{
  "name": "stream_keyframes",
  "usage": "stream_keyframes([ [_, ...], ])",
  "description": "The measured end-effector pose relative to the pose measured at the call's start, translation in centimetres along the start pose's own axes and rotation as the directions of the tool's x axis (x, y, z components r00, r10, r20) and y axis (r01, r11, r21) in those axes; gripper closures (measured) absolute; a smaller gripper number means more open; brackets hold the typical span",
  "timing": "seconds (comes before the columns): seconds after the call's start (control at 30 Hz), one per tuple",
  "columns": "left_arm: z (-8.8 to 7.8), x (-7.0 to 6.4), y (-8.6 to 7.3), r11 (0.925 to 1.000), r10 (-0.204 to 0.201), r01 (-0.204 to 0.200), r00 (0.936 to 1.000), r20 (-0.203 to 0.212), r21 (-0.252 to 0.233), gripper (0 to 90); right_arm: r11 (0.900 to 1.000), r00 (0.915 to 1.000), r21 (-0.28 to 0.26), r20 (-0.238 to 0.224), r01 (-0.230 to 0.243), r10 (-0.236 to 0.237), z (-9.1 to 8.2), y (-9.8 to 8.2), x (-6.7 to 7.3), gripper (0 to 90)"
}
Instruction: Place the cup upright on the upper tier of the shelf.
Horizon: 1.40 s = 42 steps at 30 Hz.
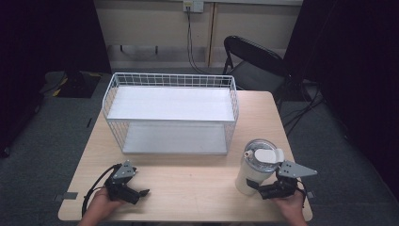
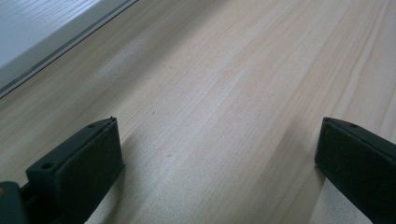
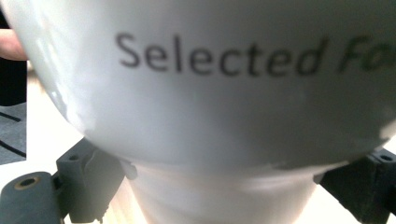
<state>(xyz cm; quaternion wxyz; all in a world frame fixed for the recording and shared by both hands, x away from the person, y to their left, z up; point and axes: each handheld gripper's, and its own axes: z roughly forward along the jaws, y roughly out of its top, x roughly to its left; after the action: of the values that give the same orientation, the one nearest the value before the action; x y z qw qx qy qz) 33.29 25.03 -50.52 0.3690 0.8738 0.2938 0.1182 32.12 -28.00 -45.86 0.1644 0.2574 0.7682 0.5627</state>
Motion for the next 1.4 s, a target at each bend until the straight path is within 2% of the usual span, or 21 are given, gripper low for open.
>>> stream_keyframes([
  [0.17,0.0,0.0,0.0,1.0,0.004,-0.004,1.0,-0.001,0.003,0.1,1.0,0.9996,-0.002,0.014,0.025,-0.025,-0.1,0.1,0.6,9.5],
  [0.23,0.0,0.0,0.0,1.0,0.003,-0.003,1.0,-0.001,0.003,0.1,0.999,0.9994,-0.025,0.007,0.034,-0.034,-0.2,0.3,0.9,9.5],
  [0.37,0.0,0.0,0.0,1.0,0.004,-0.004,1.0,-0.001,0.003,0.1,0.998,0.9997,-0.052,-0.009,0.021,-0.022,-0.3,0.7,0.9,9.5],
  [0.57,0.0,0.0,0.0,1.0,0.003,-0.003,1.0,-0.001,0.002,0.1,0.998,0.9998,-0.059,-0.017,0.01,-0.011,-0.5,1.7,0.7,9.6],
  [0.77,0.0,0.0,0.0,1.0,0.003,-0.003,1.0,-0.002,0.003,0.1,0.999,0.9994,-0.038,-0.035,0.001,-0.003,0.0,2.8,0.4,9.6],
  [1.0,0.0,0.0,0.0,1.0,0.003,-0.003,1.0,-0.001,0.002,0.1,0.999,0.9989,-0.042,-0.048,0.001,-0.003,0.3,4.1,0.3,9.6],
  [1.13,0.0,0.0,0.0,1.0,0.002,-0.002,1.0,-0.002,0.002,0.1,0.999,0.9979,-0.045,-0.062,-0.021,0.018,0.7,4.9,0.1,9.6],
  [1.4,0.0,0.0,0.0,1.0,0.003,-0.003,1.0,-0.001,0.002,0.1,1.0,0.9978,-0.008,-0.064,-0.017,0.016,1.4,6.5,-0.2,9.6],
])
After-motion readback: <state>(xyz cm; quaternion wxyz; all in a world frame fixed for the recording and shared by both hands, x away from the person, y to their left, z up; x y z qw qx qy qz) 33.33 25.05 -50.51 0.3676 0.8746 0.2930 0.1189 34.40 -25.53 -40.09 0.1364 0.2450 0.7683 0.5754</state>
